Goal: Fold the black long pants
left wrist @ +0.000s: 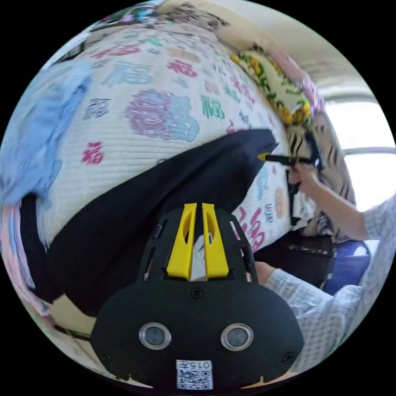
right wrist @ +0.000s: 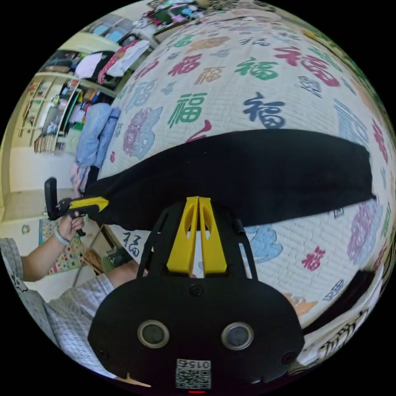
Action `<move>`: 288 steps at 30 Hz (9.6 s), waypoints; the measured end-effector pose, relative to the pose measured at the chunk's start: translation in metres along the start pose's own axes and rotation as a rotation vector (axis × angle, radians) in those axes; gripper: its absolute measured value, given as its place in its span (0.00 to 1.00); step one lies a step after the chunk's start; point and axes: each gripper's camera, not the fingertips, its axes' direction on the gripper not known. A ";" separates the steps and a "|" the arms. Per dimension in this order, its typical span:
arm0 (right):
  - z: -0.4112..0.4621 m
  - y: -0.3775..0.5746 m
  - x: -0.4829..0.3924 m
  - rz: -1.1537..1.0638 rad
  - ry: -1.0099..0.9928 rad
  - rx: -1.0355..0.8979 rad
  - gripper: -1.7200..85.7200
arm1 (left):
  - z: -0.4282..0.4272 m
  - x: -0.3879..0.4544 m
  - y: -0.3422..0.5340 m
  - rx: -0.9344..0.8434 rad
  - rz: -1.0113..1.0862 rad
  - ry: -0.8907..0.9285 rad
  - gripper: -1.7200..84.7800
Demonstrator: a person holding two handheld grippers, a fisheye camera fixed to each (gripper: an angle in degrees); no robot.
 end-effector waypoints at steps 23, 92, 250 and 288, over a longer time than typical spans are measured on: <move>-0.142 0.144 0.269 0.682 -0.451 0.516 0.14 | 0.086 0.410 -0.387 -0.108 0.600 0.134 0.13; 0.297 -0.025 -0.421 -0.710 -0.402 -0.174 0.04 | -0.287 -0.227 0.113 0.162 0.180 0.530 0.01; 0.051 0.186 -0.002 0.443 0.068 0.291 0.08 | -0.051 0.375 -0.180 -0.112 0.683 -0.102 0.15; 0.004 0.209 0.041 0.253 -0.158 0.449 0.07 | -0.083 0.491 -0.226 -0.213 1.314 0.031 0.02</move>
